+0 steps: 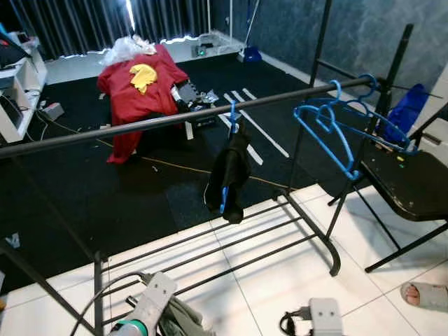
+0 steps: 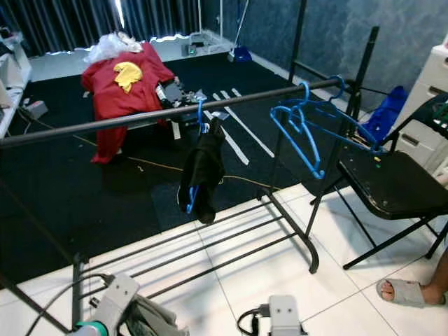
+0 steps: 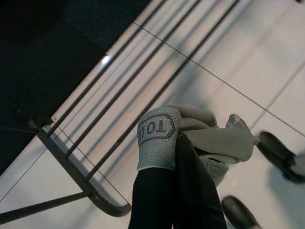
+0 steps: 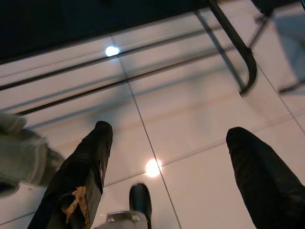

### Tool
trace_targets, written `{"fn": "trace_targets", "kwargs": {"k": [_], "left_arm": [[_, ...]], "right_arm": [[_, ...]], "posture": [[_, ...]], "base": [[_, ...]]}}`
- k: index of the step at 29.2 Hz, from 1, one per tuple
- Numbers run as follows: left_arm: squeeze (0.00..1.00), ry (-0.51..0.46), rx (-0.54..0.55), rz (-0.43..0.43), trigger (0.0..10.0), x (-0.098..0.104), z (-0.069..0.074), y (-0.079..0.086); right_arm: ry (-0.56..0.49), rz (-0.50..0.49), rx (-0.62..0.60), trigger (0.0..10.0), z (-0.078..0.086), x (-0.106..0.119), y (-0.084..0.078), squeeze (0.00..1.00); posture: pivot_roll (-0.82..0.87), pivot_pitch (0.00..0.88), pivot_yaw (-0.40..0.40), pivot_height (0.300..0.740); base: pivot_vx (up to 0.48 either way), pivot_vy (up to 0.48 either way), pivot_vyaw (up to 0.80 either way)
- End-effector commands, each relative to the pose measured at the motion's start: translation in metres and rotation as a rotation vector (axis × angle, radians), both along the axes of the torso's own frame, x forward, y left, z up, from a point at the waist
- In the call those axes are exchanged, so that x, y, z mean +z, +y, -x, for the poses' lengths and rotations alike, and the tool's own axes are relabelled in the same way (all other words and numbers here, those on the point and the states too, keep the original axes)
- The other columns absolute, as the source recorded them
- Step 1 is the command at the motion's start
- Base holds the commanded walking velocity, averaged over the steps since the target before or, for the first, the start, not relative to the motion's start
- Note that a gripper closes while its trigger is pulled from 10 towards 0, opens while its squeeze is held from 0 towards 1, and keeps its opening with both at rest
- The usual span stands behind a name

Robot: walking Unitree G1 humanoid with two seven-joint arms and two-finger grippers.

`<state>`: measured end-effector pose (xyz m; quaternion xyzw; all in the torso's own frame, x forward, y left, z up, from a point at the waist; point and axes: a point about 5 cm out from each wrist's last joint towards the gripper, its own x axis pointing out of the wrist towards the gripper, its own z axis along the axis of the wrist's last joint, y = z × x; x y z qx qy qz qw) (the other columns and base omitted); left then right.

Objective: Hang hanger

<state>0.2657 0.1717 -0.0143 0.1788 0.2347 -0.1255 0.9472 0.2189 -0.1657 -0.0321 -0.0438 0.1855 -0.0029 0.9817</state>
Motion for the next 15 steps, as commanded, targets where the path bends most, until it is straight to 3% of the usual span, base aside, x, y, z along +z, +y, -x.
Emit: {"fn": "trace_targets", "kwargs": {"k": [1, 5, 9, 12, 15], "left_arm": [[0.00, 0.020, 0.027, -0.004, 10.0, -0.007, 0.008, 0.004], [0.00, -0.078, -0.019, 0.012, 10.0, -0.002, 0.010, -0.008], [0.00, -0.128, -0.017, 0.036, 10.0, 0.007, 0.005, -0.009], [0.00, -0.264, -0.026, 0.079, 10.0, 0.036, -0.010, -0.006], [0.00, -0.293, -0.043, 0.093, 10.0, 0.043, -0.011, -0.007]], "right_arm": [[-0.001, 0.010, 0.023, 10.0, 0.005, -0.003, 0.003, 0.00], [-0.148, 0.051, -0.027, 10.0, -0.011, 0.020, -0.012, 0.00], [-0.227, 0.056, -0.074, 10.0, -0.014, 0.033, -0.019, 0.00], [-0.373, 0.061, -0.106, 10.0, -0.010, 0.060, -0.022, 0.00], [-0.383, 0.058, -0.113, 10.0, -0.009, 0.062, -0.019, 0.00]], "posture": [[-0.29, 0.037, 0.088, 0.740], [-0.31, 0.015, 0.098, 0.740], [-0.32, 0.009, 0.101, 0.740], [-0.32, 0.001, 0.112, 0.740], [-0.32, 0.004, 0.108, 0.740]], "base": [[0.000, 0.000, 0.00], [0.000, 0.000, 0.00], [0.000, 0.000, 0.00], [0.000, 0.000, 0.00], [0.000, 0.000, 0.00]]}}
